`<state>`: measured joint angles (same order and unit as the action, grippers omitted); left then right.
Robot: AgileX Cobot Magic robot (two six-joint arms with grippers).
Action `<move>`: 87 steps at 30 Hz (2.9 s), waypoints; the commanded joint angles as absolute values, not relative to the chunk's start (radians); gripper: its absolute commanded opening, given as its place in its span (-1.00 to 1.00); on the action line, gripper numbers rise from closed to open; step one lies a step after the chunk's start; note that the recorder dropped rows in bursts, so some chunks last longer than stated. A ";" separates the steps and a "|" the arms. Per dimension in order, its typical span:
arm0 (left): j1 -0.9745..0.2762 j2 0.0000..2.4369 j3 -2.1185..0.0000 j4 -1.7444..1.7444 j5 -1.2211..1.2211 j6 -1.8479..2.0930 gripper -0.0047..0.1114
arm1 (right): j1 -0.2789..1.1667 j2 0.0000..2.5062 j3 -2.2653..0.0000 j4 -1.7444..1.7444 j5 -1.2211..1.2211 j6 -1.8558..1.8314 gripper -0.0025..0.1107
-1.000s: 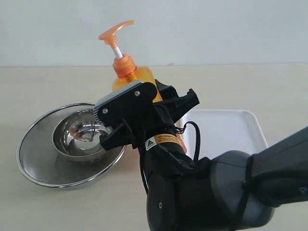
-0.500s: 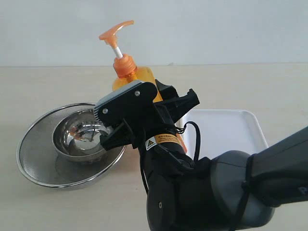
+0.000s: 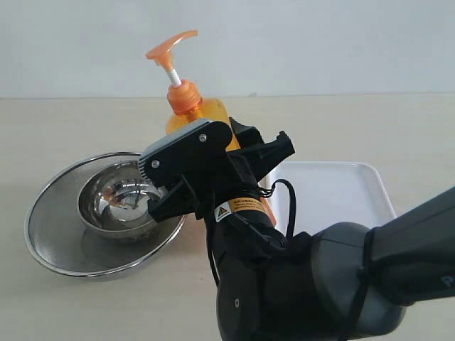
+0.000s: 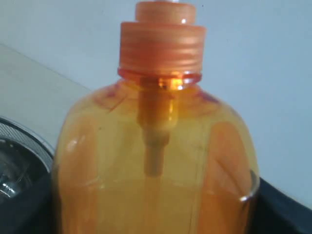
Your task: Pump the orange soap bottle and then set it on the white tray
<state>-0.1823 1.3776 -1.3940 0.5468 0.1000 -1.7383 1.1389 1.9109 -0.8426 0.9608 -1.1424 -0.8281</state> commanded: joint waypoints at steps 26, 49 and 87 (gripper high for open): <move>-0.184 1.369 -1.400 1.629 0.000 -1.673 -0.84 | 1.137 1.897 -0.846 0.937 -1.221 -0.838 -0.96; 0.006 1.522 -1.309 1.744 -1.106 -1.894 -0.84 | 1.137 1.897 -0.846 0.929 -1.196 -0.838 -0.96; -0.164 1.709 -1.342 1.744 -1.006 -1.751 -0.84 | 1.137 1.897 -0.846 0.910 -1.186 -0.827 -0.96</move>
